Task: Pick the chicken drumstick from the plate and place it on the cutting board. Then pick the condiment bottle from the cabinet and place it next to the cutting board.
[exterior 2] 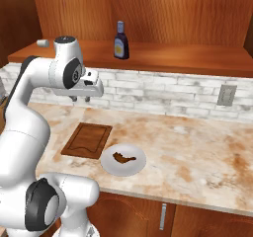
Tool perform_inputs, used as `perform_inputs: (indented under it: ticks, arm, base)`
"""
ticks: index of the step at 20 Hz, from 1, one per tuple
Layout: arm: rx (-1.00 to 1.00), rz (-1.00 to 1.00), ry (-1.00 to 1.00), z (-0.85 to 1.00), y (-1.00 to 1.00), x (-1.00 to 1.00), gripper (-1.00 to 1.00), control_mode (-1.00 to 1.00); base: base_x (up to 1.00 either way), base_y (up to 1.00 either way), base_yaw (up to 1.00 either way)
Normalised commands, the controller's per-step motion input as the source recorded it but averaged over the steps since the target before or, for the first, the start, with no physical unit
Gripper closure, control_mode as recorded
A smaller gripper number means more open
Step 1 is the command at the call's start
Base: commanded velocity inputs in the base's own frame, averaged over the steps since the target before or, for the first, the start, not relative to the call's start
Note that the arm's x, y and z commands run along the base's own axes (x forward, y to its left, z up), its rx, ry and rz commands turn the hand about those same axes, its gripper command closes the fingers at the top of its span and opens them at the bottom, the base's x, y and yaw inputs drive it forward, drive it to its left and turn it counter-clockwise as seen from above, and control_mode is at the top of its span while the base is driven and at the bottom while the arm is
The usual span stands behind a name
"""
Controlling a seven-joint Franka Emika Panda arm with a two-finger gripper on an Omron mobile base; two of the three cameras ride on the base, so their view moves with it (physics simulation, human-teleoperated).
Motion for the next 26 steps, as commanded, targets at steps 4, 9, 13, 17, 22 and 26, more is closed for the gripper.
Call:
perform_inputs:
  ticks: [4,9,13,17,22,26]
  arm:
    - [0.00,0.00,0.00,0.00,0.00,-0.01,-1.00,-1.00]
    - [0.00,0.00,0.00,0.00,0.00,-0.05,-1.00,-1.00]
    - [0.00,0.00,-0.01,0.00,-0.02,-0.06,-1.00,-1.00]
    - [0.00,0.00,-0.01,-0.02,-0.04,-0.05,-1.00,-1.00]
    - [0.00,0.00,-0.02,-0.04,-0.05,-0.05,-1.00,-1.00]
    - [0.00,0.00,-0.01,-0.06,-0.08,-0.07,-1.00,-1.00]
  base:
    - [0.00,0.00,0.00]
    - [0.00,0.00,0.00]
    - [0.00,0.00,0.00]
    - [0.00,0.00,0.00]
    - [0.00,0.00,0.00]
    - [0.00,0.00,0.00]
